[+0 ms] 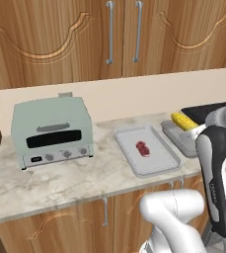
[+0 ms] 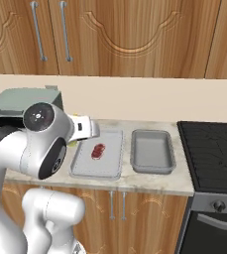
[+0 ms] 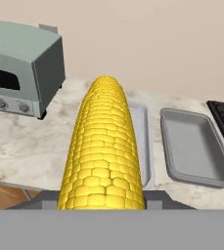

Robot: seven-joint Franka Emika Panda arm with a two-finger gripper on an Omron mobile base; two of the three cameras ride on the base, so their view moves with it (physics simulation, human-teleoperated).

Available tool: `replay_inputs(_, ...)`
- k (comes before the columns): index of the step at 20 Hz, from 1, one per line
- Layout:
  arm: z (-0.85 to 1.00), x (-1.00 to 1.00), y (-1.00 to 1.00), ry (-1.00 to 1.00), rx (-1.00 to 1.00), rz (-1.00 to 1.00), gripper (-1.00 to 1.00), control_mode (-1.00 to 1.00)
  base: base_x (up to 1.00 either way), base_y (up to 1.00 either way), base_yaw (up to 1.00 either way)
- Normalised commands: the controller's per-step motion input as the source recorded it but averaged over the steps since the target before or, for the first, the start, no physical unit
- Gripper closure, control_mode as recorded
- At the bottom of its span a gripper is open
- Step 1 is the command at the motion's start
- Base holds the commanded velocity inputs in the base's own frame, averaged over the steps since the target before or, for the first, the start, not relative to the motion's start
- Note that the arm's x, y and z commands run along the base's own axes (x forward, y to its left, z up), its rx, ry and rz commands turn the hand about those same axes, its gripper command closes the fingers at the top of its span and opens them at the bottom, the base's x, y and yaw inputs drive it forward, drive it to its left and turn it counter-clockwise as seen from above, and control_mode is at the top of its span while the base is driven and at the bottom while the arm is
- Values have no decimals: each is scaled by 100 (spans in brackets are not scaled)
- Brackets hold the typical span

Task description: Place one corn and one steak in each tupperware on the nearby counter, to pack two identical lunches.

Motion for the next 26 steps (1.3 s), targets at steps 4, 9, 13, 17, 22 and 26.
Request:
replay_inputs(4, -43, 20, 0, 5, 0, 0, 100, -100, 0, 0, 0)
replay_inputs(9, -44, 41, 0, 7, 0, 0, 100, -100, 0, 0, 0)
replay_inputs(13, -48, 45, 0, 6, 0, 0, 100, -100, 0, 0, 0)
replay_inputs(17, -52, 50, 0, 4, 0, 0, 100, -100, 0, 0, 0)
replay_inputs(22, -50, 56, -6, 2, 0, 0, 100, -100, 0, 0, 0)
replay_inputs(26, -50, 60, -17, 1, 0, 0, 100, -100, 0, 0, 0)
